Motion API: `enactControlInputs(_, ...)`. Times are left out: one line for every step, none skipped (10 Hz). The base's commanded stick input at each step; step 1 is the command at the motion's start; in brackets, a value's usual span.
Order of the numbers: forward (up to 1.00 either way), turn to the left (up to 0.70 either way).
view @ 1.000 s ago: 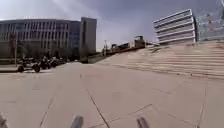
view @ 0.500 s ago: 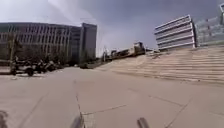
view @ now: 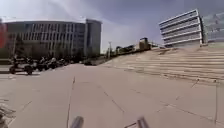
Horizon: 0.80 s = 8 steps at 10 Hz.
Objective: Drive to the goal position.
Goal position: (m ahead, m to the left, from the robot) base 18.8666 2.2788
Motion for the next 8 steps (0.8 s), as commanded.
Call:
enactControlInputs(0.99, 0.0)
enactControlInputs(0.99, 0.0)
enactControlInputs(0.99, 0.0)
enactControlInputs(0.99, 0.0)
enactControlInputs(0.99, 0.0)
enactControlInputs(0.99, 0.0)
enactControlInputs(0.99, 0.0)
enactControlInputs(0.99, 0.0)
